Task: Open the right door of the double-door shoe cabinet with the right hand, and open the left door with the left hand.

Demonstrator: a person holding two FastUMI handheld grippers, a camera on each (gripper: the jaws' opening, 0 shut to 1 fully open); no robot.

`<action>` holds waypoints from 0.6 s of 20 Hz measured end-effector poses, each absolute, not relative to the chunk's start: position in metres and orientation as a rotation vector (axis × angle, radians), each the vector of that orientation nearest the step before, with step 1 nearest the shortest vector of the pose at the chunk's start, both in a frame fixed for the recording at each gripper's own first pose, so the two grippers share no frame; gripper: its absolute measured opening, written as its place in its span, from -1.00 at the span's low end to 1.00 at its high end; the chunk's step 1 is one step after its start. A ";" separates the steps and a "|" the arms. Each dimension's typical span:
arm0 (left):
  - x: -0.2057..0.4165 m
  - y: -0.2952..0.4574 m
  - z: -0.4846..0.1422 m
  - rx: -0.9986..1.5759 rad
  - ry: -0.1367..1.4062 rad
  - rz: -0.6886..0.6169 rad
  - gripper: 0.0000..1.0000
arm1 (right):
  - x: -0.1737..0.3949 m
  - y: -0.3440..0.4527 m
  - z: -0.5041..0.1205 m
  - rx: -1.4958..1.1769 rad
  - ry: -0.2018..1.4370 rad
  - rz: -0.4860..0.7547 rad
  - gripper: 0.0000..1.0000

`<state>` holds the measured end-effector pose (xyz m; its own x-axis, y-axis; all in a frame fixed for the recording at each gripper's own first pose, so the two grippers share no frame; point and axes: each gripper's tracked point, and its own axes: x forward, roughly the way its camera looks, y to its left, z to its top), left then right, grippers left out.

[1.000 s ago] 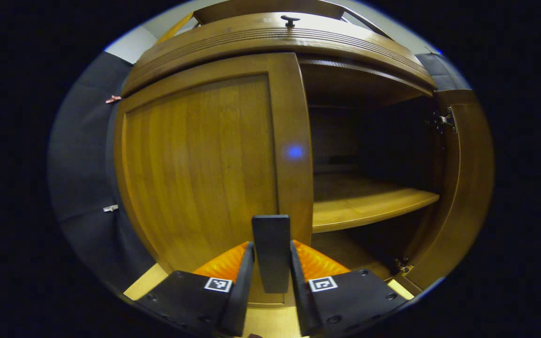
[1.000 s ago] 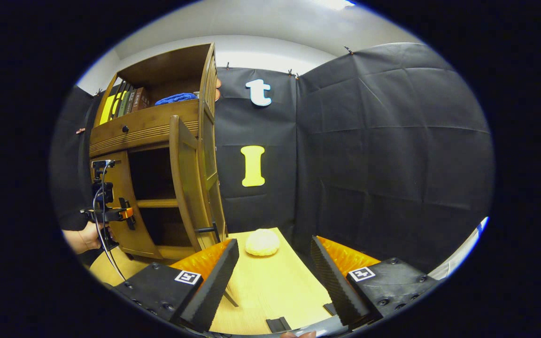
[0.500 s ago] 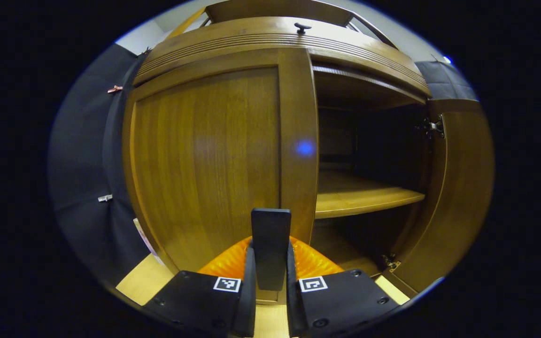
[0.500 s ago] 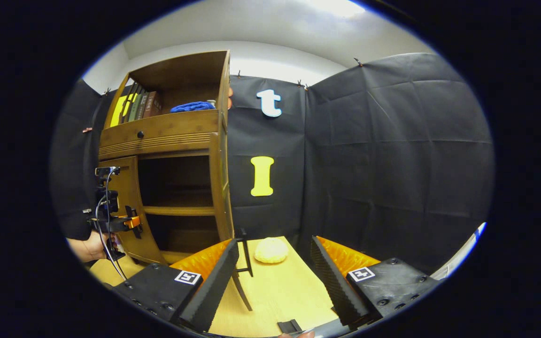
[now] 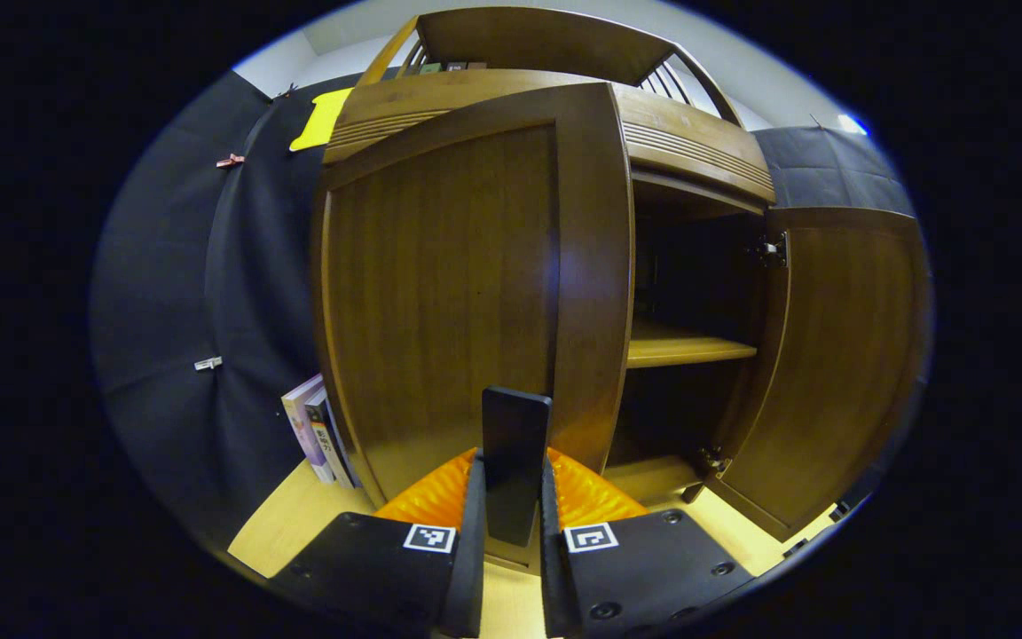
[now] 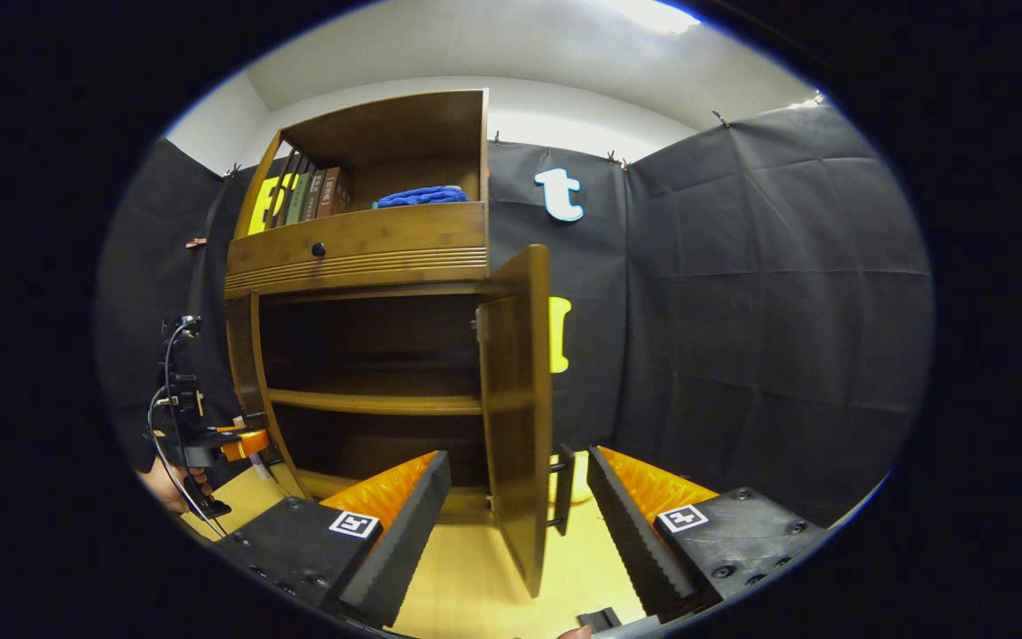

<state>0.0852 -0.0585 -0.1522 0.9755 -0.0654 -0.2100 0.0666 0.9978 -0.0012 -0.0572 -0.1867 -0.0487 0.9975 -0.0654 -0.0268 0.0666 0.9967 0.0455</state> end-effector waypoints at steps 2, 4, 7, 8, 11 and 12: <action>0.072 -0.046 -0.152 0.007 0.207 -0.069 -0.39 | -0.057 -0.169 -0.051 0.047 0.029 -0.048 0.97; 0.059 -0.036 -0.152 0.007 0.206 -0.070 -0.39 | -0.059 -0.152 -0.052 0.046 0.025 -0.037 0.97; 0.044 -0.020 -0.152 0.003 0.203 -0.084 -0.43 | -0.061 -0.131 -0.056 0.049 0.021 -0.029 0.96; 0.040 -0.016 -0.150 0.004 0.199 -0.088 -0.43 | -0.061 -0.124 -0.059 0.054 0.024 -0.027 0.96; 0.030 -0.001 -0.151 0.012 0.190 -0.093 -0.46 | -0.065 -0.106 -0.064 0.067 0.028 -0.022 1.00; 0.027 0.004 -0.150 0.012 0.187 -0.090 -0.46 | -0.064 -0.101 -0.067 0.065 0.032 -0.021 0.97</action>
